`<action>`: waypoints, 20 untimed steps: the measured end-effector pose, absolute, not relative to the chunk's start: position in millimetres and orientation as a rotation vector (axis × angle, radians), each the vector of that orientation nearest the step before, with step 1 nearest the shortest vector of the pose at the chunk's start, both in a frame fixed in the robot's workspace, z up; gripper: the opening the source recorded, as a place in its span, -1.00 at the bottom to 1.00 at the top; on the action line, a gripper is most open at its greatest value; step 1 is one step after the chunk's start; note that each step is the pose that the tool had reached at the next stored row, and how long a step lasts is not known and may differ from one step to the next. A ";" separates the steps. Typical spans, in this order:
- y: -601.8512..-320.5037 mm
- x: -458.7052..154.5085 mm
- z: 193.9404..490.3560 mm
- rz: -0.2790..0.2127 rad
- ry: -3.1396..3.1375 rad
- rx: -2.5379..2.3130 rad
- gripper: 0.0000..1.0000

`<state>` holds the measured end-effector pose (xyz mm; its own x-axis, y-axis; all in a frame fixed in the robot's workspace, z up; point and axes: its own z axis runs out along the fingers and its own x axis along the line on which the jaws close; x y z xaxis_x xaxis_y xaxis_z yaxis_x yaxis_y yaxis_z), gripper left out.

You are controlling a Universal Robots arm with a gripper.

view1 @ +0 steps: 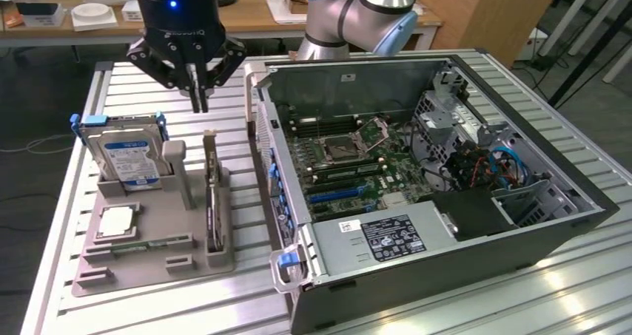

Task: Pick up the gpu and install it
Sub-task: 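Pick up the gpu and move the gpu toward the slot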

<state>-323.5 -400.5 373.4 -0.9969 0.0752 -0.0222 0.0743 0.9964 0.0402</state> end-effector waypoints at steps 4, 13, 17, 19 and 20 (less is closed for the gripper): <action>-400.5 -323.5 373.4 0.061 3.115 0.117 -0.41; -401.2 -323.6 373.4 0.061 3.115 0.117 -0.06; -404.7 -323.5 373.3 0.061 3.115 0.117 -0.06; -406.3 -323.5 373.3 0.061 3.115 0.117 -0.06; -407.0 -323.5 373.3 0.061 3.115 0.117 -0.06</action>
